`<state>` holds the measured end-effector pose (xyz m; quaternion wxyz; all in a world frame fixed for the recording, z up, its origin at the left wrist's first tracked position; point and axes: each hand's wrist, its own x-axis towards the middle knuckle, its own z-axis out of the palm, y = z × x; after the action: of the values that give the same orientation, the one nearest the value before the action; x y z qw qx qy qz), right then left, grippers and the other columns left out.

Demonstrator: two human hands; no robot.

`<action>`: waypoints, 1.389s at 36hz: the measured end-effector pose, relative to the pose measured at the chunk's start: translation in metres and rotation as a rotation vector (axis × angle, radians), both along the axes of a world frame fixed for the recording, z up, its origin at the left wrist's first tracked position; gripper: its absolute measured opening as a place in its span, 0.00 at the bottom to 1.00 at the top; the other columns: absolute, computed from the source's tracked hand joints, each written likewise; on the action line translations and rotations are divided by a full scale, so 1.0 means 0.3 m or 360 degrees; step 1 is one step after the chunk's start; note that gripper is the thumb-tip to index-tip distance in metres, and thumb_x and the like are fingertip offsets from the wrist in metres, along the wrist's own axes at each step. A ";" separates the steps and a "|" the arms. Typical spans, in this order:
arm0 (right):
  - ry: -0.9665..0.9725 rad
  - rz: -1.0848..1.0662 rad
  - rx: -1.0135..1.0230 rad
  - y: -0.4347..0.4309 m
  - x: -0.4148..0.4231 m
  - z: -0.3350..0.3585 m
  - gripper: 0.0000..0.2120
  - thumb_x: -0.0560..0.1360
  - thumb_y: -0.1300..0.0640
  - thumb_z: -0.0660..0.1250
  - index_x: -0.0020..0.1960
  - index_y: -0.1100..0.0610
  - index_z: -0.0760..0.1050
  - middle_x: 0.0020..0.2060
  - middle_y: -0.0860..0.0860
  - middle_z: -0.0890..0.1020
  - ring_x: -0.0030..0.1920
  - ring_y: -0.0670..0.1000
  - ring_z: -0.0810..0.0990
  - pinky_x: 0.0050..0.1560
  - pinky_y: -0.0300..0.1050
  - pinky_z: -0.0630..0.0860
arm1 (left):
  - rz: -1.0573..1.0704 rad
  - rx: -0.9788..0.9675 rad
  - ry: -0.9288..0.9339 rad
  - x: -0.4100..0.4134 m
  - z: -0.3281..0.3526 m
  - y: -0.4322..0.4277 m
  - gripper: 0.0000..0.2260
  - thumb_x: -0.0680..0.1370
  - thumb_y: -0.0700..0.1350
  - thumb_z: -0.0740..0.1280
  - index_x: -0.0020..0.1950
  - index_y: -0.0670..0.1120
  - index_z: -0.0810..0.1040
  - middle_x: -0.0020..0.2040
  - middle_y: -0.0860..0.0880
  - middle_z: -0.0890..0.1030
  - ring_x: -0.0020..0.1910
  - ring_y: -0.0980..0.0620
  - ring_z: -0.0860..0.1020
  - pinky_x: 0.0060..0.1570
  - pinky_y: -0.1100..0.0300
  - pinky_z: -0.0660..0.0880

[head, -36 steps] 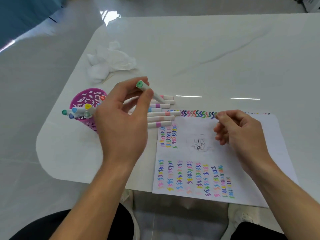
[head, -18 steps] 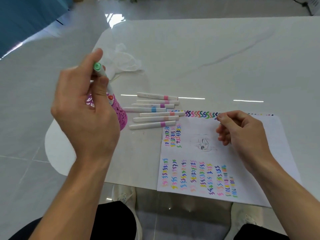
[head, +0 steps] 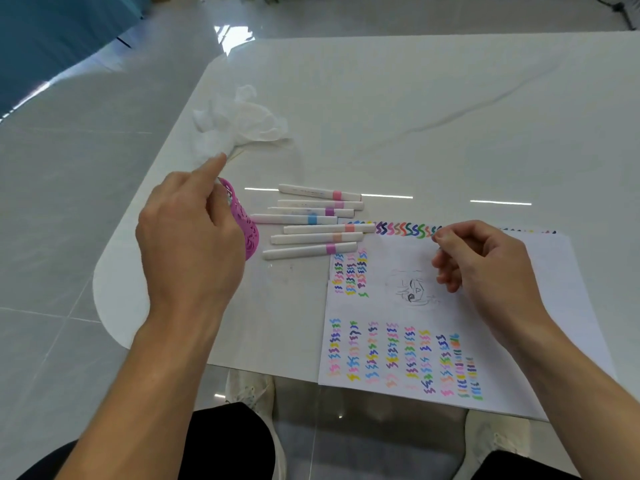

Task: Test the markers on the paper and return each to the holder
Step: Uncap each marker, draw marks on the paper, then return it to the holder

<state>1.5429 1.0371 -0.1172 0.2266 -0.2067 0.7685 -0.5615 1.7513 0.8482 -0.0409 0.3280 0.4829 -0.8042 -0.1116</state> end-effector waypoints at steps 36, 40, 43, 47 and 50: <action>-0.0027 -0.0018 0.0016 0.101 -0.034 -0.004 0.06 0.81 0.57 0.70 0.47 0.58 0.82 0.30 0.51 0.83 0.27 0.48 0.77 0.27 0.38 0.74 | -0.0594 0.0358 -0.0411 -0.146 -0.167 0.105 0.07 0.77 0.44 0.71 0.55 0.49 0.84 0.50 0.53 0.82 0.52 0.50 0.78 0.52 0.57 0.74; -0.0020 0.0013 0.0064 0.110 -0.027 -0.008 0.06 0.81 0.56 0.69 0.46 0.56 0.82 0.31 0.51 0.84 0.27 0.48 0.78 0.28 0.38 0.74 | -0.0588 0.0334 -0.0519 -0.155 -0.182 0.116 0.07 0.77 0.43 0.71 0.54 0.50 0.84 0.50 0.52 0.80 0.54 0.50 0.76 0.49 0.59 0.71; 0.0000 0.0040 0.0102 0.110 -0.023 -0.009 0.06 0.82 0.56 0.69 0.47 0.56 0.82 0.32 0.51 0.84 0.28 0.47 0.79 0.28 0.38 0.75 | -0.0583 0.0316 -0.0572 -0.162 -0.186 0.125 0.07 0.77 0.44 0.72 0.54 0.50 0.84 0.49 0.52 0.79 0.54 0.50 0.74 0.48 0.56 0.72; 0.0006 0.0056 0.0128 0.108 -0.021 -0.009 0.06 0.82 0.57 0.69 0.47 0.56 0.82 0.33 0.51 0.84 0.28 0.47 0.79 0.29 0.38 0.75 | -0.0598 0.0321 -0.0610 -0.171 -0.185 0.127 0.06 0.77 0.44 0.72 0.53 0.49 0.84 0.49 0.52 0.78 0.54 0.50 0.73 0.48 0.55 0.71; -0.0004 0.0057 0.0132 0.108 -0.022 -0.008 0.06 0.82 0.56 0.69 0.47 0.56 0.82 0.33 0.51 0.84 0.29 0.48 0.80 0.29 0.38 0.75 | -0.0626 0.0299 -0.0541 -0.181 -0.172 0.132 0.06 0.78 0.44 0.71 0.54 0.48 0.83 0.50 0.52 0.77 0.55 0.51 0.72 0.49 0.60 0.67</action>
<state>1.5362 1.0696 -0.1195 0.2459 -0.2103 0.7870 -0.5253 1.6970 0.8878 -0.0925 0.1141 0.3575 -0.9122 -0.1647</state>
